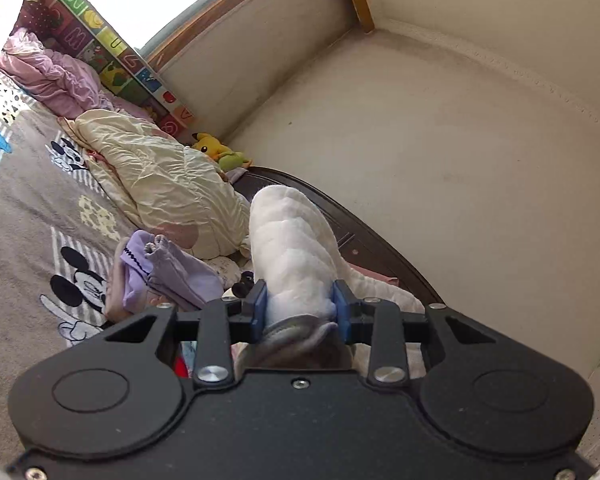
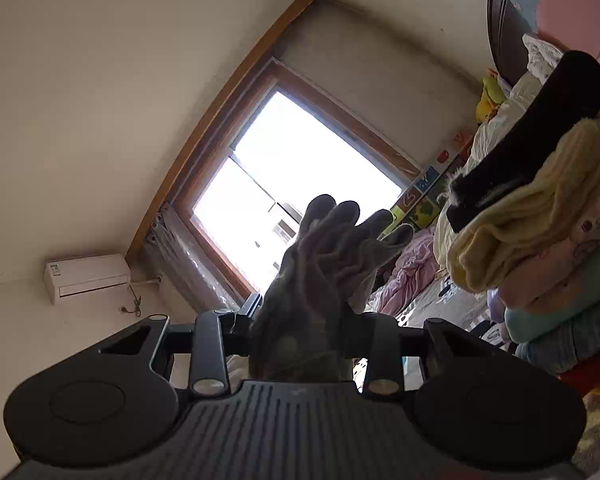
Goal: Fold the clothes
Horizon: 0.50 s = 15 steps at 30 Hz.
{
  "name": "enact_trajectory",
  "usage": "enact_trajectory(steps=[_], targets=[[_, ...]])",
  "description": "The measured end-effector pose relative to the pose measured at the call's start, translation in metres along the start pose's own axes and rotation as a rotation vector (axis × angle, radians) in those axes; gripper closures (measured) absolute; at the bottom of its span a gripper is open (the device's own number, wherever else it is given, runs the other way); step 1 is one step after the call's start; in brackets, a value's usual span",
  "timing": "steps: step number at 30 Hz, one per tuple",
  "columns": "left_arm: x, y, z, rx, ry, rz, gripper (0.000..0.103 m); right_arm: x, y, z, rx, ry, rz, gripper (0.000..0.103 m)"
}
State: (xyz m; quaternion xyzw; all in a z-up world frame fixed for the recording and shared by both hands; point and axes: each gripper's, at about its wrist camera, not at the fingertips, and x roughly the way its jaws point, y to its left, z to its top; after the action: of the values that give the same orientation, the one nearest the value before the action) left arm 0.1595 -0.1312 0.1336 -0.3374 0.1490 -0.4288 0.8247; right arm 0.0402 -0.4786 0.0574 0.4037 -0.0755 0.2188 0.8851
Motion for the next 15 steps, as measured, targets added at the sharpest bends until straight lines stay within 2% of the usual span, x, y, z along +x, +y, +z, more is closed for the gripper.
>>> enact_trajectory(steps=[2,7,11,12,15], targets=[[0.036,-0.012,0.001,0.01,0.007,-0.051,0.071,-0.003,-0.002,0.028,-0.028,-0.06,0.005,0.065],[0.106,-0.035,-0.002,0.032,0.023,-0.121,0.071,-0.011,-0.013,0.078,-0.129,-0.235,-0.099,0.065],[0.149,-0.046,-0.002,0.016,0.008,-0.163,0.071,-0.007,-0.03,0.112,-0.185,-0.321,-0.164,0.065],[0.161,-0.043,-0.005,0.013,0.033,-0.128,0.071,-0.004,-0.035,0.119,-0.198,-0.338,-0.176,0.065],[0.198,-0.027,-0.021,0.006,0.154,0.046,0.071,0.004,-0.048,0.138,-0.24,-0.38,-0.209,0.065]])
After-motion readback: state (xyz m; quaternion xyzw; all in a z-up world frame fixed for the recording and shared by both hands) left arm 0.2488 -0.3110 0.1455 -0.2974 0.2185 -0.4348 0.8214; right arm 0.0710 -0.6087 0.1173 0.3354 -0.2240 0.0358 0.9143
